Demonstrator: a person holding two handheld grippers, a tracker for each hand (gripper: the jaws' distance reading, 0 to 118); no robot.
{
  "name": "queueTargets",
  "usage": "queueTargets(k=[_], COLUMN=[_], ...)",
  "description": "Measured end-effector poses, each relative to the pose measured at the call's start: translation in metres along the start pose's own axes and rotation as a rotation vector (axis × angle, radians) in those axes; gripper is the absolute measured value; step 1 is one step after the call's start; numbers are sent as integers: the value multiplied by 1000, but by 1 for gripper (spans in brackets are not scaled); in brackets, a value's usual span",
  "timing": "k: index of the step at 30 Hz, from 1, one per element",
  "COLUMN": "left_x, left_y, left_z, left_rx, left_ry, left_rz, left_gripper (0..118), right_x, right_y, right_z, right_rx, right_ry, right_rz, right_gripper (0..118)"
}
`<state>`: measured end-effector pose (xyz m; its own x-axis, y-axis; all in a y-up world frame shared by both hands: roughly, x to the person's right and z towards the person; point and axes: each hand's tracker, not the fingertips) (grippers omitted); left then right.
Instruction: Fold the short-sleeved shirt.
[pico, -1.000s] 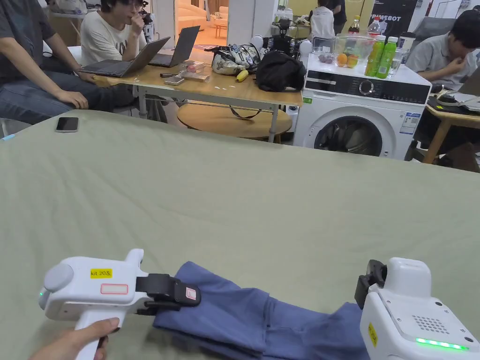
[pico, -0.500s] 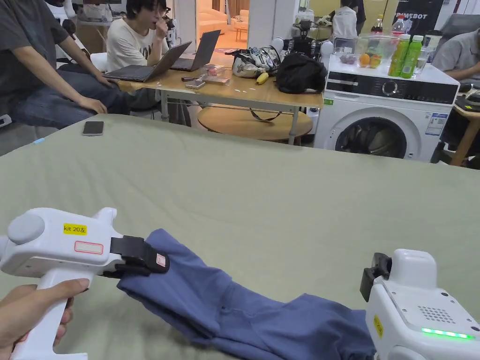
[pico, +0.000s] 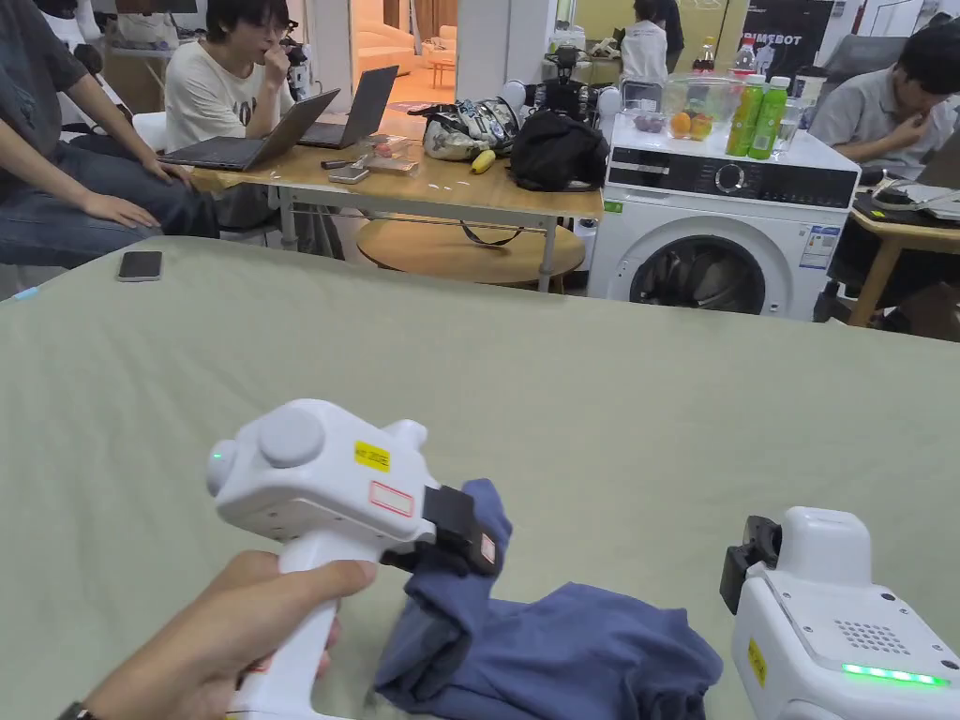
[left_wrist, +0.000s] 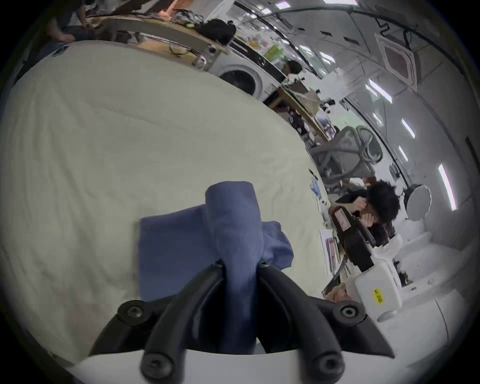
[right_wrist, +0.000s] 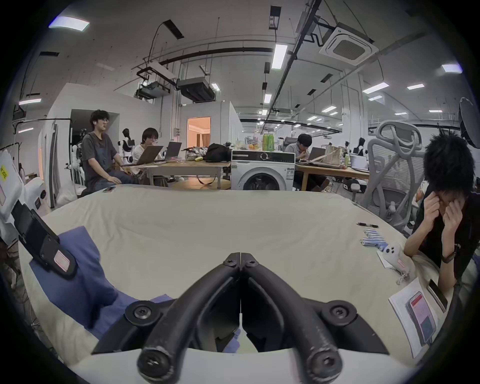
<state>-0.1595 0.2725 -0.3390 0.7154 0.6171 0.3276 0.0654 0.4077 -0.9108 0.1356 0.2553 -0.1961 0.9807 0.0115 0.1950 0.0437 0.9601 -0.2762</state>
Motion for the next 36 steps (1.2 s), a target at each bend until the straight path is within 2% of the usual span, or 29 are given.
queueTargets(k=[4, 8, 14, 15, 17, 19, 24, 27, 29, 31, 33, 36], left_x=[28, 46, 68, 68, 66, 62, 68, 66, 60, 52, 47, 40], left_y=[-2, -4, -14, -14, -15, -18, -21, -16, -12, -7, -7, -14], left_z=[-44, -85, -123, -128, -136, -140, -122, -100, -89, -86, -96, -126], left_rx=[-72, -118, -167, -168, -177, -200, -206, -159, -100, -39, -60, -151], left_ry=[21, 136, 120, 138, 143, 66, 32, -49, -93, -150, -120, -162], left_rz=[-1, -49, -43, -44, -24, 29, -13, -10, 23, -4, 10, 14], left_gripper=[5, 5, 5, 10, 30, 44, 46, 46, 45, 26, 8, 1], right_x=[13, 23, 34, 36, 36, 36, 36, 36, 35, 35, 35, 35], right_y=[-3, -5, -9, -9, -10, -11, -12, -11, -11, -10, -9, -9], right_z=[4, 7, 11, 12, 11, 12, 12, 13, 13, 13, 14, 13], right_rx=[-6, -10, -20, -21, -25, -28, -30, -30, -28, -25, -23, -19], right_ry=[-22, -45, -69, -71, -76, -76, -72, -66, -65, -63, -62, -63], right_rz=[-8, -16, -24, -27, -28, -30, -26, -29, -28, -32, -37, -38], right_gripper=[0, 0, 0, 0, 0, 0, 0, 0, 0, 0, 0, 0])
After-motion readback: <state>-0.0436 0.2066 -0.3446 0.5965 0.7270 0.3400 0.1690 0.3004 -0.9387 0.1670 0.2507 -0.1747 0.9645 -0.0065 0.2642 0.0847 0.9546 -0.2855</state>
